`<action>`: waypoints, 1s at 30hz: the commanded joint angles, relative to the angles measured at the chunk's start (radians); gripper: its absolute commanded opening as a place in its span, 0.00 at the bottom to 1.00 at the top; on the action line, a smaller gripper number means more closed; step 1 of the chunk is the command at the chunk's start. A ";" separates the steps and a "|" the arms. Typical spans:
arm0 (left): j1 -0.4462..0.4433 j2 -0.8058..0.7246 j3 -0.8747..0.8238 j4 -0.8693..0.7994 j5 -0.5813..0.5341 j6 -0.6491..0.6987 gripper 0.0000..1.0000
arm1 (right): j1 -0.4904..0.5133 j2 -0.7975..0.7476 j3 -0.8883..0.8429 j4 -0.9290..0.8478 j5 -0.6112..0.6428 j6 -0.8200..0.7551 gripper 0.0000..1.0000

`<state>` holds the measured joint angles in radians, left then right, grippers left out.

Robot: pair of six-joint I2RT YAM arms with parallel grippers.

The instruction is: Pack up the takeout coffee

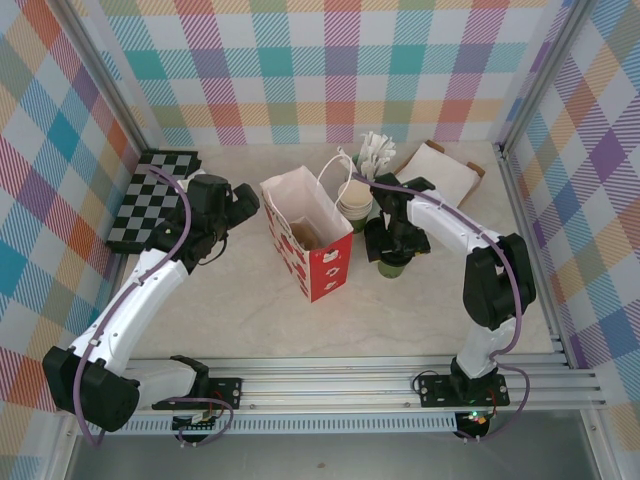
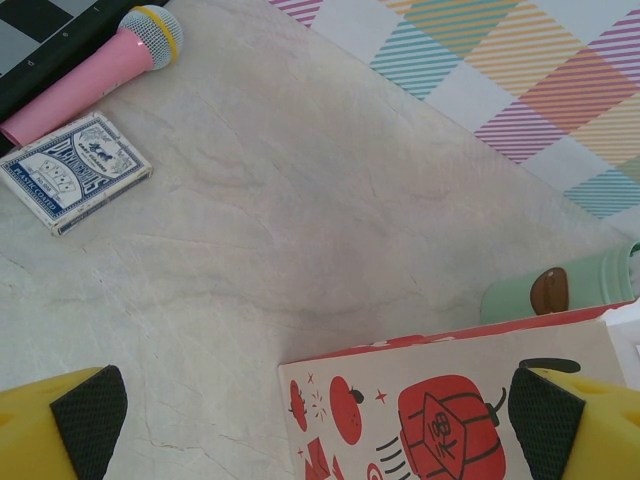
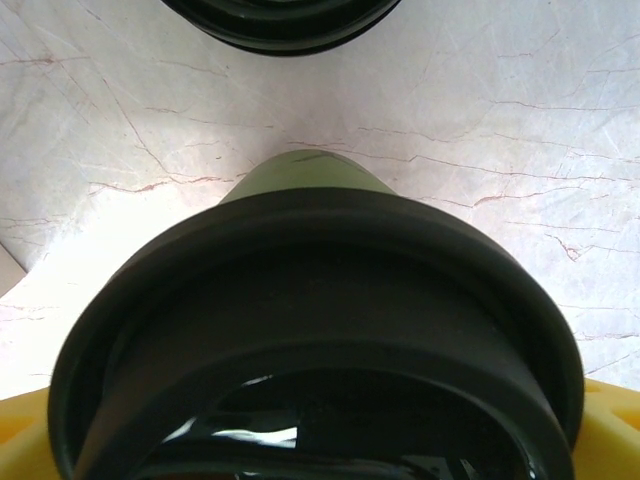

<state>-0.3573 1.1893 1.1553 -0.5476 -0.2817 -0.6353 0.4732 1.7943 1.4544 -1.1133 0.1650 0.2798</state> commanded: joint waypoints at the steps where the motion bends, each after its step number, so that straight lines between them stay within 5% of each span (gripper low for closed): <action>1: 0.012 -0.002 0.011 -0.012 -0.015 0.015 1.00 | 0.005 -0.026 -0.009 -0.001 0.005 0.005 0.92; 13: 0.012 -0.001 0.011 -0.011 -0.016 0.019 1.00 | 0.005 -0.052 0.003 -0.014 0.026 -0.011 0.75; 20: 0.012 0.000 0.014 -0.008 -0.008 0.024 1.00 | 0.005 -0.066 0.004 -0.032 0.046 -0.007 0.80; 30: 0.017 -0.001 0.071 -0.016 -0.051 0.054 1.00 | 0.005 -0.167 0.032 -0.065 0.101 -0.013 0.74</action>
<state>-0.3573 1.1896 1.1786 -0.5507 -0.2840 -0.6086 0.4732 1.6833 1.4548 -1.1385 0.2325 0.2752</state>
